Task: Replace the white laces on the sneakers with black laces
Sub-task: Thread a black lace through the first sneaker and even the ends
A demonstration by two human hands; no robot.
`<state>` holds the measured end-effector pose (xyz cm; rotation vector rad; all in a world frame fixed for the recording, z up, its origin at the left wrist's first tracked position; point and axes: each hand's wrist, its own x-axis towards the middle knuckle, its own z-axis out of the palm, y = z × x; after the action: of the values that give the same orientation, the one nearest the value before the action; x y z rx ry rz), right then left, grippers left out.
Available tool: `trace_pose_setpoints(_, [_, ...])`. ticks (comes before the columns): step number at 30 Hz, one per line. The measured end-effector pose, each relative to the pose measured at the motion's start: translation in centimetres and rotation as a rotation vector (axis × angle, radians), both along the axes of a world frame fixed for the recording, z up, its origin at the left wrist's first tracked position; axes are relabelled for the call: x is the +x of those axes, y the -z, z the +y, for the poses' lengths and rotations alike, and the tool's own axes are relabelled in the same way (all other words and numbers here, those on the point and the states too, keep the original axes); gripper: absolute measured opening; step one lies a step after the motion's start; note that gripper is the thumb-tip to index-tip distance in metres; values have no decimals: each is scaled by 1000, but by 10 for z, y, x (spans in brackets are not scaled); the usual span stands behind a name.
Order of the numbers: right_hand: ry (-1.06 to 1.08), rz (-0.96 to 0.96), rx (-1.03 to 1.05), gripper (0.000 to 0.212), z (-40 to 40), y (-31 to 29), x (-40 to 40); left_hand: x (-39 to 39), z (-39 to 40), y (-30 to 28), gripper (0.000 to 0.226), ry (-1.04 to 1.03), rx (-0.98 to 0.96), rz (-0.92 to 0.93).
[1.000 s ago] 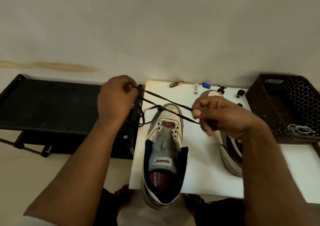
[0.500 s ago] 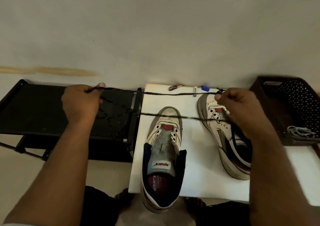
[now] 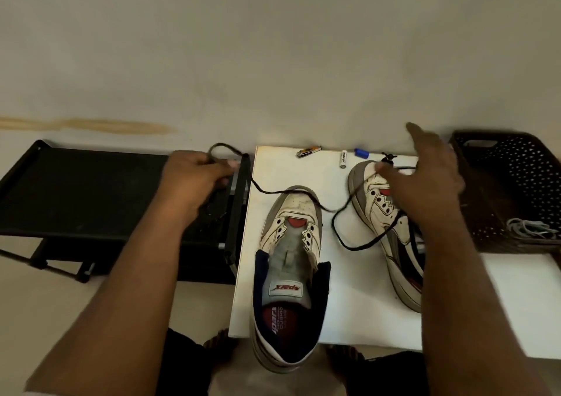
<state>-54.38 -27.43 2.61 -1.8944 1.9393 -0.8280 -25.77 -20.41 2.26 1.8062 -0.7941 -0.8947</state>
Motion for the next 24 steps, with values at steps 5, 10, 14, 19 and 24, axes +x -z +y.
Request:
trace_pose_setpoints(5, [-661, -534, 332, 87, 31, 2, 72, -36, 0, -13, 20, 462, -14, 149])
trace_pose_setpoints(10, [-650, -594, 431, 26, 31, 18, 84, -27, 6, -18, 25, 588, -21, 87])
trace_pose_setpoints(14, [-719, -694, 518, 48, 32, 21, 83, -27, 5, -16, 31, 590, -24, 75])
trace_pose_setpoints(19, [-712, -780, 617, 51, 38, 25, 89, -33, 4, -16, 40, 552, -97, 76])
trace_pose_setpoints(24, [-407, -798, 405, 16, 25, 22, 77, -27, 0, -13, 42, 397, -103, 77])
